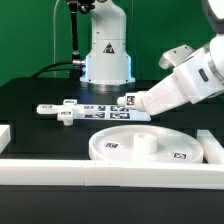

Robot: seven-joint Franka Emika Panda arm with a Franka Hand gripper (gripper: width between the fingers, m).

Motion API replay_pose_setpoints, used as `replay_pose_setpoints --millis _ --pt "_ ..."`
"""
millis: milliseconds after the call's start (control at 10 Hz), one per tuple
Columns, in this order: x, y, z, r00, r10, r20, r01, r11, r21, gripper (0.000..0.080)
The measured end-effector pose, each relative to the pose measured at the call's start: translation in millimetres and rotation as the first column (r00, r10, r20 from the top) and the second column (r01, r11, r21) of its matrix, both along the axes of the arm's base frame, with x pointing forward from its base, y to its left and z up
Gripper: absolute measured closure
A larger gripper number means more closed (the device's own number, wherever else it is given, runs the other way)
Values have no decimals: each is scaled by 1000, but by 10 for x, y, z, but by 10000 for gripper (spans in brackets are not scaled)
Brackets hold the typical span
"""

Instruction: Assemble round table

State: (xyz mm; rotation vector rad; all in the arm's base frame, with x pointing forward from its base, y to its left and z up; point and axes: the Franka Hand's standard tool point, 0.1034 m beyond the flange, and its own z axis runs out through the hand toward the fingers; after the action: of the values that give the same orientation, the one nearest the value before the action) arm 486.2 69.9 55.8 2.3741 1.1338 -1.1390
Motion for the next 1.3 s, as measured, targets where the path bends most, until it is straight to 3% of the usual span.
replay_pose_setpoints --millis 100,200,400,500,600,800,1000,1100,1300 --pt "-25 -29 21 998 -59 1 59 998 24 393" --pt "71 -51 136 995 -94 22 92 993 76 393" --pt "249 -114 416 987 -134 90 123 984 125 393" --pt "333 -120 478 980 -140 138 118 981 156 393" --pt "388 -125 449 966 -151 211 104 970 218 393" --pt "376 -179 454 947 -171 273 96 959 266 393" --pt "457 -196 475 905 -221 364 89 934 346 393" --pt "418 -197 595 895 -294 335 174 922 345 393" --pt "632 -169 790 841 -370 396 185 883 432 393"
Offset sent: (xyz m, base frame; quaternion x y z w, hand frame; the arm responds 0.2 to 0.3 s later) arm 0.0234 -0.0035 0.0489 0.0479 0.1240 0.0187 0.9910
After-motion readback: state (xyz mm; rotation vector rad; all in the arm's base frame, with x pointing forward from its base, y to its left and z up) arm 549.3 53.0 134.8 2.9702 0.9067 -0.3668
